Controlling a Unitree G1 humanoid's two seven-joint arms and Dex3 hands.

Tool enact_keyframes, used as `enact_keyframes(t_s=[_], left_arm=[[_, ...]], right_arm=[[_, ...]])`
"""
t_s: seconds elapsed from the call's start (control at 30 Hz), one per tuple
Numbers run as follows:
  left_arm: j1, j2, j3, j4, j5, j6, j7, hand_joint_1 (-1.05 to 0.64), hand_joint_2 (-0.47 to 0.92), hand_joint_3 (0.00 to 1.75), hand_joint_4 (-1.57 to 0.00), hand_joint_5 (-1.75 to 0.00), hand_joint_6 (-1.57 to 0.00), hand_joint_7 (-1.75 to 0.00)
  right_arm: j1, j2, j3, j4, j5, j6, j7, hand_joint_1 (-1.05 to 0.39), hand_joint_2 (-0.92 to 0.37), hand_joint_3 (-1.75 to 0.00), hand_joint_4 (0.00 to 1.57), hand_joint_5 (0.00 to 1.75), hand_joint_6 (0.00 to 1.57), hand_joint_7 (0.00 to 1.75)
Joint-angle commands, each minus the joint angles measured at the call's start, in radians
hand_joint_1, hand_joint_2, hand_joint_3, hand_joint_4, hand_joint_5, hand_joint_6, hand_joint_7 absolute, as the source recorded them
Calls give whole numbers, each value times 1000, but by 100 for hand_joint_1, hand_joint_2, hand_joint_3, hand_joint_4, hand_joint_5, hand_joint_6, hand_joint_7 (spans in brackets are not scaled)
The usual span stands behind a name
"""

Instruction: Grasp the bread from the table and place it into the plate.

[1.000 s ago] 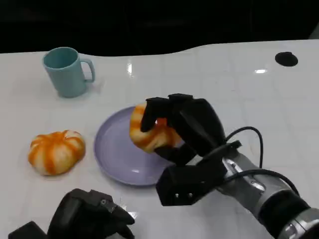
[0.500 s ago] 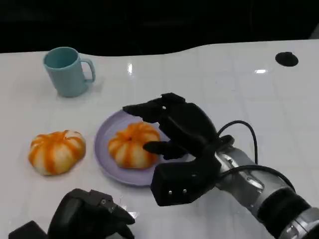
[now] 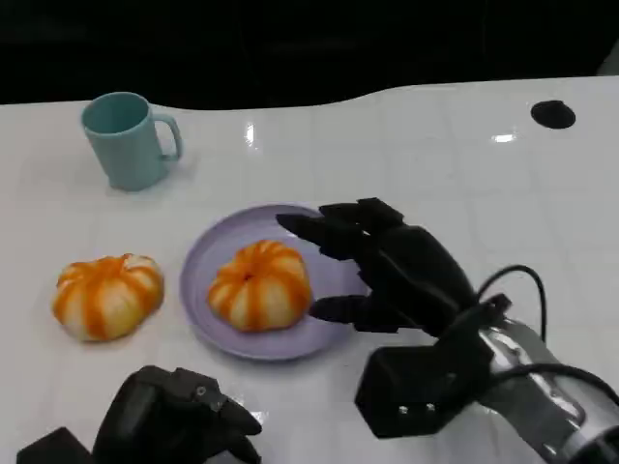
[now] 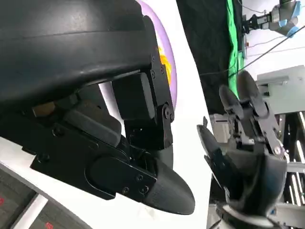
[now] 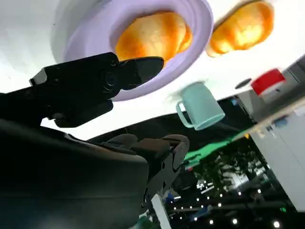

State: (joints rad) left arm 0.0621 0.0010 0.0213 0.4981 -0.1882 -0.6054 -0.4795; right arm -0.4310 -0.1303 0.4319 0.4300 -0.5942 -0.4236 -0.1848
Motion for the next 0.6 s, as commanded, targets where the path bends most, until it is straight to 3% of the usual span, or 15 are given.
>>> enact_keyframes(t_s=[0.03,0.17,0.4,0.43,0.5,0.53,0.6], left_arm=[[-2,12,4,4,4,-4,10,-105,90,0,-144,-69,-157,-25],[2,8,0,0,6,-5,13,-105,90,0,-144,-69,-157,-24],[5,5,-2,-5,6,-4,18,-105,90,0,-144,-68,-157,-24],[5,5,-2,-4,5,-7,17,-105,90,0,-143,-68,-157,-24],[5,4,0,-2,1,-10,16,-105,90,0,-143,-68,-157,-24],[5,4,0,-2,1,-11,15,-105,90,0,-143,-68,-157,-24],[6,4,-1,-3,4,-11,17,-105,90,0,-144,-68,-157,-24]], right_arm=[[86,-44,-60,-76,85,-65,18,-30,-91,-4,15,73,51,8],[154,-74,-109,-113,150,-134,35,-19,-91,-3,34,75,62,12],[249,-101,-196,-152,334,-210,135,-7,-92,-6,69,94,88,24],[260,-103,-205,-157,350,-213,148,-6,-88,-17,70,102,90,31],[279,-105,-222,-164,385,-215,178,-6,-59,-75,71,113,86,53],[292,-103,-229,-174,424,-208,207,-5,-54,-89,70,118,84,62],[324,-102,-242,-205,491,-172,260,-4,-51,-98,69,128,79,83]])
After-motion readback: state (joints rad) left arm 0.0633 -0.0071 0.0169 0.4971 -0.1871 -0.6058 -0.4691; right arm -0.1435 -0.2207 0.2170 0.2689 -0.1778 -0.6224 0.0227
